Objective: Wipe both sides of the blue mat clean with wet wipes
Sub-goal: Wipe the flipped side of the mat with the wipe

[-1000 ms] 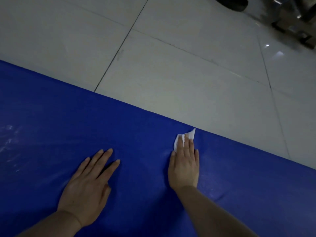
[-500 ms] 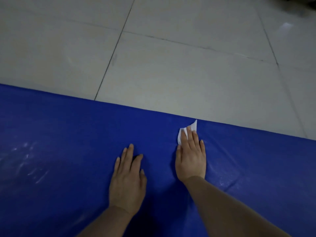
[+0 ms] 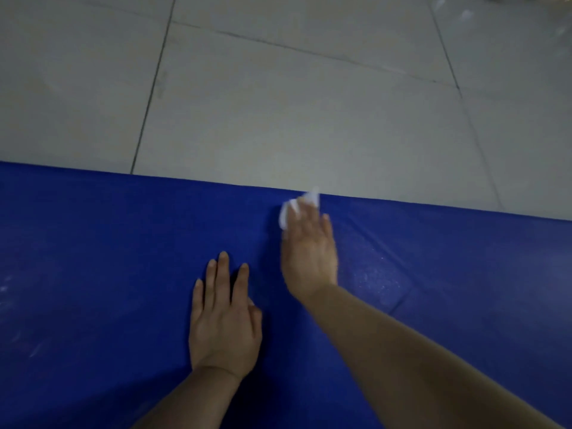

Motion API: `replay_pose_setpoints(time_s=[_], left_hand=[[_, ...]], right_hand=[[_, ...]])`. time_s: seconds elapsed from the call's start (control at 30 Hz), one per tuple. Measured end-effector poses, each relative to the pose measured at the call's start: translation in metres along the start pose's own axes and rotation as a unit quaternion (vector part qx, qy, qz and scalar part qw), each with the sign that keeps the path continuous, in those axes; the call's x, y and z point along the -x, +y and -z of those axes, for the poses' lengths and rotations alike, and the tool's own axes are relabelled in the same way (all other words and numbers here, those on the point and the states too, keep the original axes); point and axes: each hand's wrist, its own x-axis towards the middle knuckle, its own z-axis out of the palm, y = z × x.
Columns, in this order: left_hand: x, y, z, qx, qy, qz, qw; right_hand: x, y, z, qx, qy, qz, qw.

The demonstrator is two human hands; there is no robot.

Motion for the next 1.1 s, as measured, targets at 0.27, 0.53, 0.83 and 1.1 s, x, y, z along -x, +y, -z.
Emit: replay_pose_setpoints(time_s=[0.27, 0.53, 0.83, 1.1], left_hand=[[0.000, 0.000, -0.005, -0.014, 0.030, -0.005, 0.999], [0.000, 0.000, -0.011, -0.029, 0.063, -0.005, 0.998], [0.000, 0.000, -0.010, -0.019, 0.068, -0.006, 0.997], [0.002, 0.001, -0.010, 0.000, 0.050, 0.003, 0.999]], right_hand=[[-0.019, 0.087, -0.005, 0.130, 0.024, 0.163, 0.978], [0.002, 0.215, 0.024, 0.250, -0.008, -0.114, 0.962], [0.010, 0.117, -0.008, 0.010, 0.026, 0.100, 0.995], [0.052, 0.121, 0.000, -0.042, 0.037, -0.079, 0.995]])
